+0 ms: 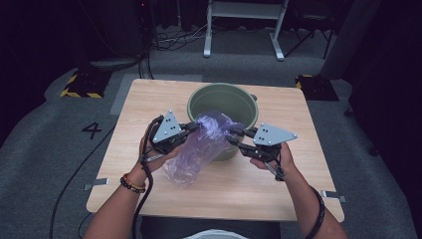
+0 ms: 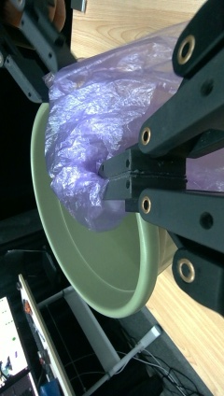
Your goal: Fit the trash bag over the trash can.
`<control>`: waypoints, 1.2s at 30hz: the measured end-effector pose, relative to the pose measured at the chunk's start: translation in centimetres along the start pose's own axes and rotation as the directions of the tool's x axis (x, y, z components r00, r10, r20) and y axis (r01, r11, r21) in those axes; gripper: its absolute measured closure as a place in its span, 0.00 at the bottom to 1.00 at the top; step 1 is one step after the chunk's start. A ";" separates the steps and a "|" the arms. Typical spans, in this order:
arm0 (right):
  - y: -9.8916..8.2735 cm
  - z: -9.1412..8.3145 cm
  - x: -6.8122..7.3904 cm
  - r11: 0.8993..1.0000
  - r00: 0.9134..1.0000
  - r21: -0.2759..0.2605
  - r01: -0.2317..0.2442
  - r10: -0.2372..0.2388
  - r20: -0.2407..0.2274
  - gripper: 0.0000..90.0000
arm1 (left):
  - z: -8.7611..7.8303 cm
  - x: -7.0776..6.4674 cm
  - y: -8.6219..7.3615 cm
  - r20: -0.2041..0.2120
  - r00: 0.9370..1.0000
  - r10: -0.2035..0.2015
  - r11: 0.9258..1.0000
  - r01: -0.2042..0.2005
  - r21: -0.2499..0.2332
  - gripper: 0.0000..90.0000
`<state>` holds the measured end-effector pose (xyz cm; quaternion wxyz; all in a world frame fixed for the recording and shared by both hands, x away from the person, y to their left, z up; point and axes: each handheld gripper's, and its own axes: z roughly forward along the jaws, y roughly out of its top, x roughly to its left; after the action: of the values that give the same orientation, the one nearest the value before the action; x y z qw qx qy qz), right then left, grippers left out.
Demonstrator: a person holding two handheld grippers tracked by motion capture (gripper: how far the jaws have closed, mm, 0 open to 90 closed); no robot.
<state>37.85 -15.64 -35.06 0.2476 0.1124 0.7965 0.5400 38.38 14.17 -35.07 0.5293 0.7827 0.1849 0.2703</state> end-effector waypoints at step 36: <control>-0.6 2.1 -7.1 0.973 0.961 0.093 -0.212 0.190 0.202 1.00 | 0.0 -1.3 -0.5 0.197 0.980 0.021 0.999 -0.012 -0.046 0.26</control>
<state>45.05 -17.34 -34.25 0.2602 0.2582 0.7828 0.5028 37.36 13.60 -35.87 0.5599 0.7953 0.1187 0.1996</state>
